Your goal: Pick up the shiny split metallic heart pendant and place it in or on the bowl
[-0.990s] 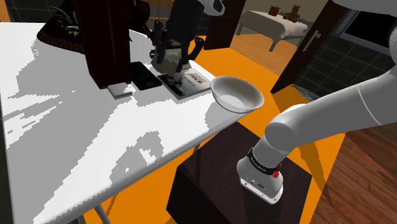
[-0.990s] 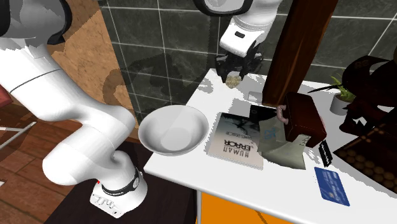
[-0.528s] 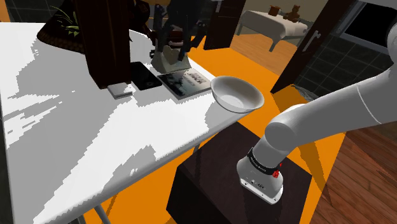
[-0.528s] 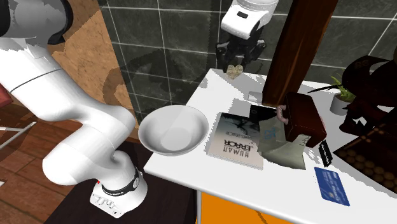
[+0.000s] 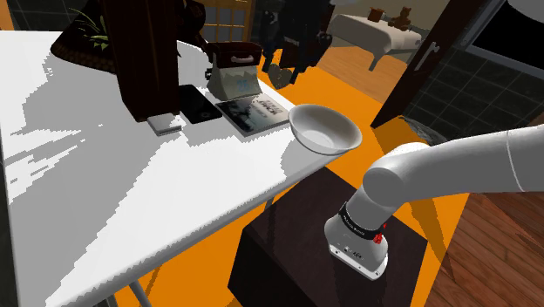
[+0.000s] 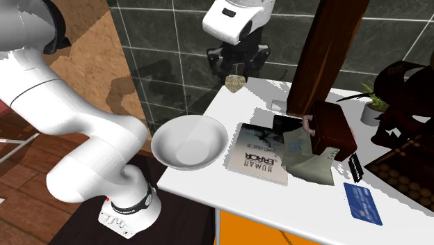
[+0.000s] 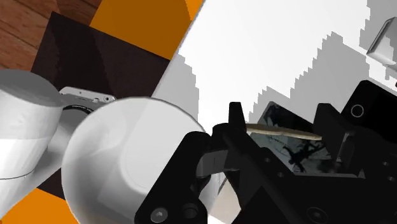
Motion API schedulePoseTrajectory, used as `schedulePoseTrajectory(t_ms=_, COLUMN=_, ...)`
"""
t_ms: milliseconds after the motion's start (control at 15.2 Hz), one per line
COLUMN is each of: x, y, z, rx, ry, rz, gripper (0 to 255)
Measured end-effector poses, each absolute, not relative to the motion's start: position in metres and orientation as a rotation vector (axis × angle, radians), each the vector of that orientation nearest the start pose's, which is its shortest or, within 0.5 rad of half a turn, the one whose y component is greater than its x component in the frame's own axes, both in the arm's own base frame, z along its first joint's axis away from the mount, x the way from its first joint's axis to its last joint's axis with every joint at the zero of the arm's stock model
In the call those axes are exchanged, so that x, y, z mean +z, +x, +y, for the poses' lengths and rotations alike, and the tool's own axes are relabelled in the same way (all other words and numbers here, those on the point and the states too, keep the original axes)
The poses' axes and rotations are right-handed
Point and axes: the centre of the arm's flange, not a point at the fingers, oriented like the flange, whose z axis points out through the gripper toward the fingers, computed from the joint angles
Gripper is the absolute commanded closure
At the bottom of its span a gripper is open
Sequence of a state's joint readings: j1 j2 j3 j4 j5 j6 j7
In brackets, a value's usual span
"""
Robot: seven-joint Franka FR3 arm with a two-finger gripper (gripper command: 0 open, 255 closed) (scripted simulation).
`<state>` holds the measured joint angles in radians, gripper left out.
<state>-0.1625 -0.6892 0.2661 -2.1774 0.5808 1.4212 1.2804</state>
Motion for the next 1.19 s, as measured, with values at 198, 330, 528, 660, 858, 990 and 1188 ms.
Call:
schedulePoseTrajectory(t_ms=198, x=0.631, y=0.293, z=0.102, rx=0.460, ry=-2.357, rz=1.578, gripper=255)
schedulePoseTrajectory(t_ms=330, x=0.631, y=0.280, z=0.084, rx=0.461, ry=-2.356, rz=1.577, gripper=255)
schedulePoseTrajectory(t_ms=528, x=0.634, y=0.253, z=0.049, rx=0.460, ry=-2.356, rz=1.577, gripper=255)
schedulePoseTrajectory(t_ms=660, x=0.637, y=0.236, z=0.025, rx=0.461, ry=-2.356, rz=1.577, gripper=255)
schedulePoseTrajectory(t_ms=858, x=0.625, y=0.227, z=0.014, rx=0.462, ry=-2.356, rz=1.576, gripper=255)
schedulePoseTrajectory(t_ms=990, x=0.615, y=0.225, z=0.014, rx=0.463, ry=-2.356, rz=1.576, gripper=255)
schedulePoseTrajectory(t_ms=1188, x=0.600, y=0.226, z=0.013, rx=0.463, ry=-2.357, rz=1.576, gripper=255)
